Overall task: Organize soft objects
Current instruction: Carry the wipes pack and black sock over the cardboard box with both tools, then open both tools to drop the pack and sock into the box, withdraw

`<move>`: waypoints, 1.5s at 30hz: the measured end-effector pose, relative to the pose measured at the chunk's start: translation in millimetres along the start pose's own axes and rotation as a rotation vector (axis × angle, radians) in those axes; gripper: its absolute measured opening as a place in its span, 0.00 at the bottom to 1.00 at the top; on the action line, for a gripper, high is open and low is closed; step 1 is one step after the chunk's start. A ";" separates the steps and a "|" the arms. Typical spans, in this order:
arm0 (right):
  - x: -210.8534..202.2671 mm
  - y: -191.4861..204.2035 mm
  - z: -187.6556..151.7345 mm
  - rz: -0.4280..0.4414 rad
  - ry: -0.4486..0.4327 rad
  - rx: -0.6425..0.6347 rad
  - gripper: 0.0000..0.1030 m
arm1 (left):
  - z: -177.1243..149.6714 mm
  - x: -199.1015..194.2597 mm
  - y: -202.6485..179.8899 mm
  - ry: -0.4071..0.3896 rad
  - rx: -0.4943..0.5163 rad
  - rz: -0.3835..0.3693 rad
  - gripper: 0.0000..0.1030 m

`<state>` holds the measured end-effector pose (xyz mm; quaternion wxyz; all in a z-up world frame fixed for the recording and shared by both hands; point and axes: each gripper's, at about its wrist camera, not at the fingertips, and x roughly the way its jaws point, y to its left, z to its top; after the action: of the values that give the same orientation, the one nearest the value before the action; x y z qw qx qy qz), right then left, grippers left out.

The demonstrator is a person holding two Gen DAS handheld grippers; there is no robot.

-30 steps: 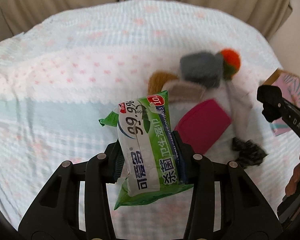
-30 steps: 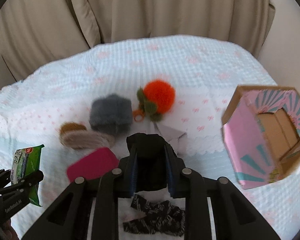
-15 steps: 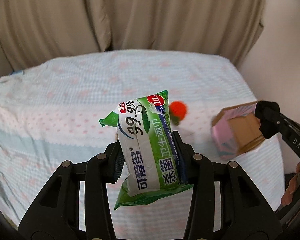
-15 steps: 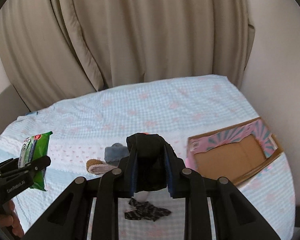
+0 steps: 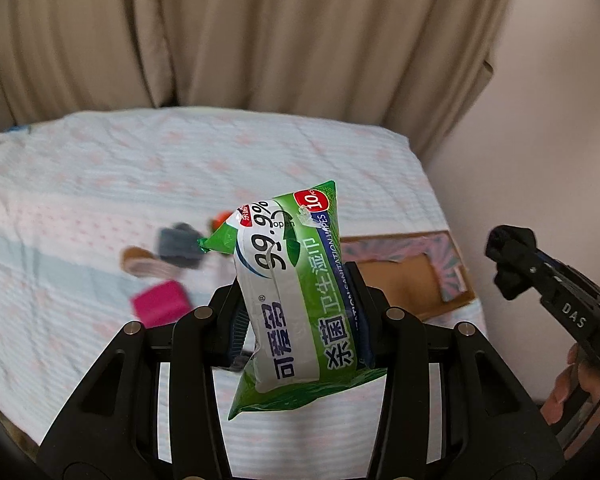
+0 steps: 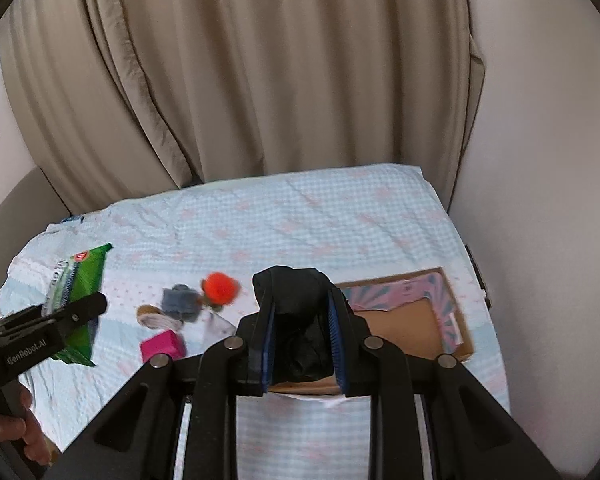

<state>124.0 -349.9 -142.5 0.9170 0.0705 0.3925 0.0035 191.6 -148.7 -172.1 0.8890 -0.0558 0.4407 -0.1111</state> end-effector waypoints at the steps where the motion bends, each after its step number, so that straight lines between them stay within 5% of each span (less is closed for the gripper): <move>1: 4.9 -12.1 1.5 0.000 0.019 -0.003 0.21 | -2.1 6.9 -9.3 0.013 0.004 -0.003 0.38; 12: 89.9 -99.0 -1.6 0.028 0.180 0.010 0.21 | -13.5 138.3 -102.3 0.235 0.053 -0.052 0.38; 24: 214.4 -146.7 -19.6 0.070 0.385 0.107 0.21 | -31.3 291.3 -116.8 0.502 0.063 -0.025 0.38; 32: 261.7 -156.7 -29.3 0.091 0.479 0.134 0.22 | -47.6 333.5 -117.0 0.607 0.078 -0.018 0.39; 33: 265.8 -155.9 -29.5 0.091 0.490 0.132 0.25 | -46.4 332.0 -118.6 0.593 0.093 -0.007 0.46; 35: 270.8 -155.7 -29.1 0.095 0.503 0.137 0.51 | -42.1 325.8 -123.0 0.568 0.132 0.030 0.89; 36: 270.0 -157.2 -29.4 0.102 0.494 0.142 0.84 | -40.5 321.2 -124.1 0.541 0.156 0.060 1.00; 37: 268.7 -158.2 -29.4 0.112 0.484 0.146 1.00 | -39.3 317.6 -124.2 0.519 0.176 0.074 1.00; 45: 260.2 -162.3 -30.4 0.126 0.465 0.139 1.00 | -40.1 312.9 -121.0 0.526 0.169 0.045 1.00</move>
<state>274.2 -490.6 -371.8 0.7929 0.1552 0.5872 0.0499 325.4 -343.2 -413.8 0.7478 0.0591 0.6466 -0.1385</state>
